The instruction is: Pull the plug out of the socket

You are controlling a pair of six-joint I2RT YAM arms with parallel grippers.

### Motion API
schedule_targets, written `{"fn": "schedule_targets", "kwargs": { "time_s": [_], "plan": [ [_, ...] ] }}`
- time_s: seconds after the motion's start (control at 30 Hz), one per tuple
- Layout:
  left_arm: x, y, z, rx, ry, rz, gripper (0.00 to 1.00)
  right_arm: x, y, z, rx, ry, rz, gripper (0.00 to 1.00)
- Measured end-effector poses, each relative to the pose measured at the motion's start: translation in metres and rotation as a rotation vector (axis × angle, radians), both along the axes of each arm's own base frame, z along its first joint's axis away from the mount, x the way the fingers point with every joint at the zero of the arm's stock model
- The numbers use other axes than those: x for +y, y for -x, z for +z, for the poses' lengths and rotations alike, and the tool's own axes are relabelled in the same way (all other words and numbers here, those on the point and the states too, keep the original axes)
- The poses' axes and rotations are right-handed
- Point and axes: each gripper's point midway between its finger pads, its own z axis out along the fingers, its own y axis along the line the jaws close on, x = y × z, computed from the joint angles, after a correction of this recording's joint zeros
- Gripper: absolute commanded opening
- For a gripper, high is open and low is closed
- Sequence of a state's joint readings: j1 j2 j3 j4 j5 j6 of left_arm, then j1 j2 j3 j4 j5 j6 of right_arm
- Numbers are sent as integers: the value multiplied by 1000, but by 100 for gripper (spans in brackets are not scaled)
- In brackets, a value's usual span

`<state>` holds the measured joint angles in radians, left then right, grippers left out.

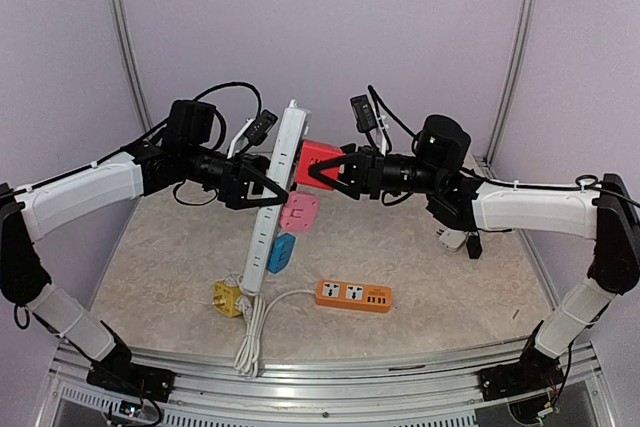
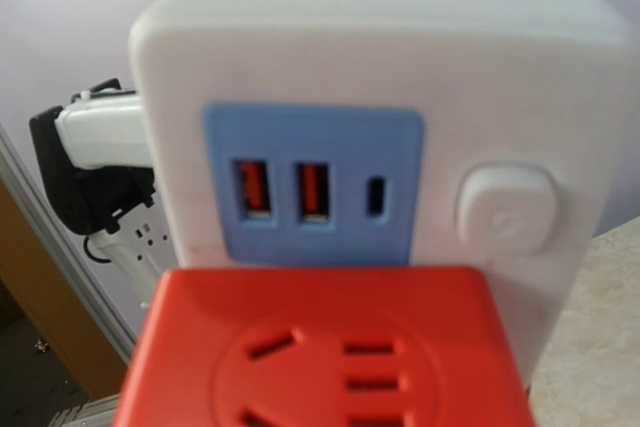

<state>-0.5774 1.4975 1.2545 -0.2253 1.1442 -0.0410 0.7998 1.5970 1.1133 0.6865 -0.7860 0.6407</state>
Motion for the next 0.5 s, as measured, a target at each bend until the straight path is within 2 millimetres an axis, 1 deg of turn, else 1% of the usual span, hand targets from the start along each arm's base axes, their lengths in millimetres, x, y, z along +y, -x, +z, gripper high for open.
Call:
{"fn": "schedule_targets", "kwargs": {
  "time_s": [0.27,0.5],
  "plan": [
    [1,-16,-11,3,-67,105,5,1,-15,-11,29,40,-74,9],
    [3,-24,-14,2,-92,150,5,3,-22,-13,48,56,-98,8]
  ]
}}
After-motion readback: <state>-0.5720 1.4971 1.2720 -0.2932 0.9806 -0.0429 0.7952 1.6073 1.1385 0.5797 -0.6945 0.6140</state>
